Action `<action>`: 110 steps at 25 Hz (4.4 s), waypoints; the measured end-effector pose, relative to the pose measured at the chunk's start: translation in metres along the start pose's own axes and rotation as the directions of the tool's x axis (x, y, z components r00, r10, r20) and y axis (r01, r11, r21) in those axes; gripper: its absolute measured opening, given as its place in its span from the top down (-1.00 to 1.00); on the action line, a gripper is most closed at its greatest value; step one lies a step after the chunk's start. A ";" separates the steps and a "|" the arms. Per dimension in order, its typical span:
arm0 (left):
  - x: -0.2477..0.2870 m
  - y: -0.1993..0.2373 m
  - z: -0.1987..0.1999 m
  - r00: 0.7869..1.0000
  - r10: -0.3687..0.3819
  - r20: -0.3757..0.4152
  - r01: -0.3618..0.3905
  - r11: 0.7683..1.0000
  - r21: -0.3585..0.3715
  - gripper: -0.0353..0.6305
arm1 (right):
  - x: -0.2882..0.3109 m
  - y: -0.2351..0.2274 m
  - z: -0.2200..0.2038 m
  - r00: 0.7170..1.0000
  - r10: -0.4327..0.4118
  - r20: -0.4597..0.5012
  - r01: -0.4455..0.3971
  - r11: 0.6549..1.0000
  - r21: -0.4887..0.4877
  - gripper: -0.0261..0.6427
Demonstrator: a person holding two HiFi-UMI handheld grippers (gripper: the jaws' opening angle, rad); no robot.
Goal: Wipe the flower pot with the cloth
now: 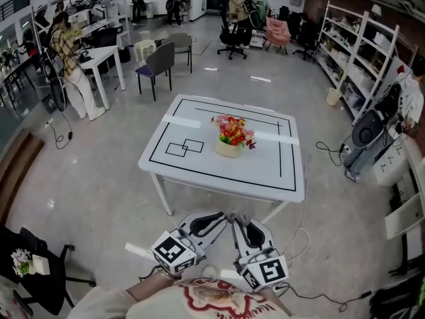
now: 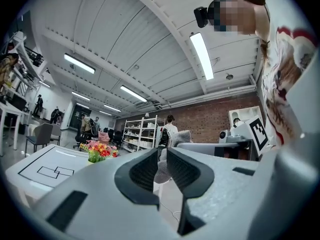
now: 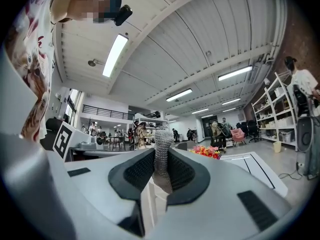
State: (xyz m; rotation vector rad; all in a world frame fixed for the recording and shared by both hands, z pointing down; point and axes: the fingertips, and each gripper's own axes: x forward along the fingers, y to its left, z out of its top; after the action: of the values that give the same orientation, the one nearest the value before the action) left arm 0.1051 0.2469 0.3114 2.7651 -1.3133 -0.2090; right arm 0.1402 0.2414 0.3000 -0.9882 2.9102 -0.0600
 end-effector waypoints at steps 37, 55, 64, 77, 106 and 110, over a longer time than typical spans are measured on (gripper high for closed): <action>0.066 0.067 -0.018 0.998 0.058 -0.001 -0.058 0.998 -0.005 0.71 | 0.067 -0.070 -0.023 0.998 0.065 -0.022 -0.065 0.998 0.014 0.73; 0.158 0.194 0.006 1.000 -0.007 0.014 0.007 1.000 0.013 0.71 | 0.190 -0.158 -0.010 1.000 0.011 -0.008 -0.012 1.000 -0.018 0.73; 0.201 0.257 0.026 0.998 -0.058 0.030 0.057 0.998 0.016 0.71 | 0.254 -0.201 0.008 0.999 -0.022 0.030 0.022 0.999 -0.025 0.73; 0.235 0.319 0.042 0.993 -0.110 0.042 0.110 0.994 -0.010 0.71 | 0.321 -0.233 0.019 0.999 -0.019 0.045 0.018 1.000 0.025 0.73; 0.253 0.361 0.052 0.992 0.087 0.086 -0.084 0.996 -0.041 0.71 | 0.358 -0.310 0.034 0.991 0.136 -0.007 -0.136 0.991 0.002 0.73; 0.252 0.364 0.047 0.990 0.121 0.070 -0.118 0.992 -0.047 0.71 | 0.364 -0.324 0.024 0.984 0.171 -0.051 -0.171 0.985 0.006 0.73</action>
State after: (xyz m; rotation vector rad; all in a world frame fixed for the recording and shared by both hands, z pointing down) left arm -0.0237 -0.1789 0.2875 2.6562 -1.4686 -0.3293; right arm 0.0503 -0.2379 0.2760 -0.7432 3.0281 -0.0803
